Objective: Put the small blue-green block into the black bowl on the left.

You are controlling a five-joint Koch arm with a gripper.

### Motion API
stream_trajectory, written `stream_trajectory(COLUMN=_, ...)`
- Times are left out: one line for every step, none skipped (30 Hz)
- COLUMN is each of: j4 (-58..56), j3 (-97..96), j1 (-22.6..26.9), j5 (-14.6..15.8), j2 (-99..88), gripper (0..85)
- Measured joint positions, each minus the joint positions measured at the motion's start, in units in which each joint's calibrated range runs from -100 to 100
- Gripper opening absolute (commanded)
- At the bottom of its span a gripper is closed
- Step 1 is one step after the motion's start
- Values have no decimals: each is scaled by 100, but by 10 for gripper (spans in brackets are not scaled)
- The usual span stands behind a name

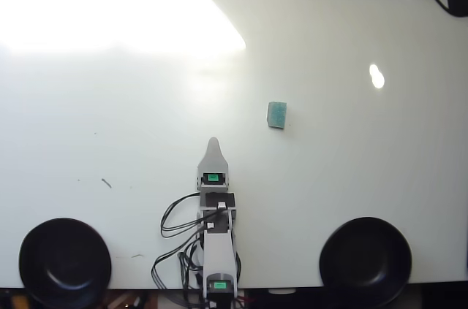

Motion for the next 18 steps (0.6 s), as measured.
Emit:
stream_trajectory(j4=0, j3=0, j1=0, j5=-5, j2=0, gripper=490)
stream_trajectory(j4=0, j3=0, j1=0, j5=-15, j2=0, gripper=490)
stream_trajectory(j4=0, j3=0, j1=0, j5=-20, j2=0, gripper=490)
stream_trajectory(j4=0, j3=0, j1=5, j5=-24, j2=0, gripper=490)
stream_trajectory(j4=0, j3=0, j1=5, j5=-24, j2=0, gripper=490)
stream_trajectory(j4=0, j3=0, j1=5, j5=-29, j2=0, gripper=490)
stream_trajectory(j4=0, j3=0, j1=5, j5=-44, j2=0, gripper=490)
stream_trajectory(j4=8, j3=0, j1=5, j5=-63, j2=0, gripper=490)
stream_trajectory(j4=8, j3=0, j1=5, j5=-78, j2=0, gripper=490)
stream_trajectory(j4=8, j3=0, j1=5, j5=-93, j2=0, gripper=490)
stream_trajectory(j4=8, j3=0, j1=10, j5=-98, j2=0, gripper=490)
stream_trajectory(j4=8, j3=0, j1=10, j5=-103, j2=0, gripper=490)
stream_trajectory(j4=8, j3=0, j1=20, j5=-103, j2=0, gripper=490)
stream_trajectory(j4=8, j3=0, j1=24, j5=-107, j2=0, gripper=490)
stream_trajectory(j4=8, j3=0, j1=29, j5=-107, j2=0, gripper=490)
stream_trajectory(j4=8, j3=0, j1=29, j5=-112, j2=0, gripper=490)
stream_trajectory(j4=8, j3=0, j1=29, j5=-112, j2=0, gripper=490)
stream_trajectory(j4=8, j3=0, j1=34, j5=-117, j2=-25, gripper=488)
